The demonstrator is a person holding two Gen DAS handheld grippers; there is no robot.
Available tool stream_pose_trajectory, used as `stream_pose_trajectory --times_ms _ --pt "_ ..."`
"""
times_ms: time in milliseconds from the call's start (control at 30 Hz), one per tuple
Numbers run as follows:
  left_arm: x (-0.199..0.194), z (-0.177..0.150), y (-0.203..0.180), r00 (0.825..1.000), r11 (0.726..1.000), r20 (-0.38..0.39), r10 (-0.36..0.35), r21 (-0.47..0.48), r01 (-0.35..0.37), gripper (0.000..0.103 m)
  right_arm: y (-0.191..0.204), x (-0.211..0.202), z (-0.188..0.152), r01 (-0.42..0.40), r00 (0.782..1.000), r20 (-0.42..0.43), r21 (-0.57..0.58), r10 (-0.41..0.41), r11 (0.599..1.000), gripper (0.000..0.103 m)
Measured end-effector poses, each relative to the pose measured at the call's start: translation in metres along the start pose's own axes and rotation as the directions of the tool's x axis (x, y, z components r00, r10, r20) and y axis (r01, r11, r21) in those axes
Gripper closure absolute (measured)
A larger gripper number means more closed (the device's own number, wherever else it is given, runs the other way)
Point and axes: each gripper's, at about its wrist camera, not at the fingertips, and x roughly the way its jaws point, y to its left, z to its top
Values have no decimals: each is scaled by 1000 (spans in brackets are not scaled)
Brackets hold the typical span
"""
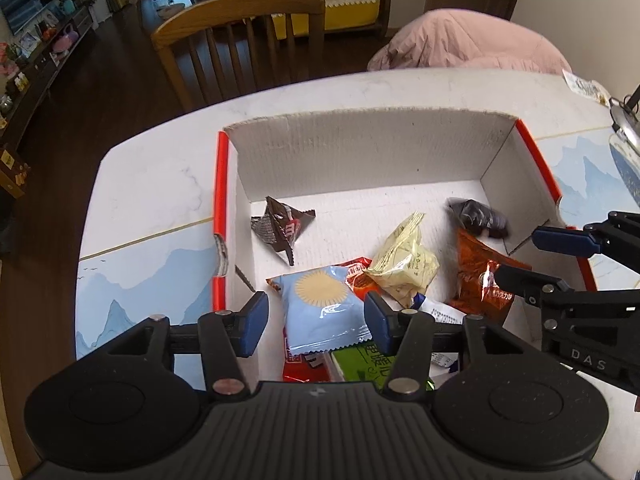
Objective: Organize snacks
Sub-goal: 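Open both tools to release the snacks and lift out of the box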
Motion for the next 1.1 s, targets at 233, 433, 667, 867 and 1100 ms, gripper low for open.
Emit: stream_pose_trajectory --times_ms 233,433,667,867,1100 --pt "-27 -8 3 998 1000 60 -15 -17 16 44 3 -25 -2 -2 998 57 19 1 1000 44" --pt "-51 -20 2 994 1000 109 -22 -4 22 44 10 -48 -5 -9 995 97 25 7 1000 44" --pt "-80 -37 1 984 999 170 -48 9 47 42 21 -75 -10 -19 989 146 49 12 999 35" --pt "-104 -54 5 972 997 220 -81 7 81 38 33 -97 -19 -21 982 188 37 13 999 18" --pt "-128 -79 12 956 994 275 -103 -1 108 33 42 -117 -33 -43 977 211 42 33 998 12"
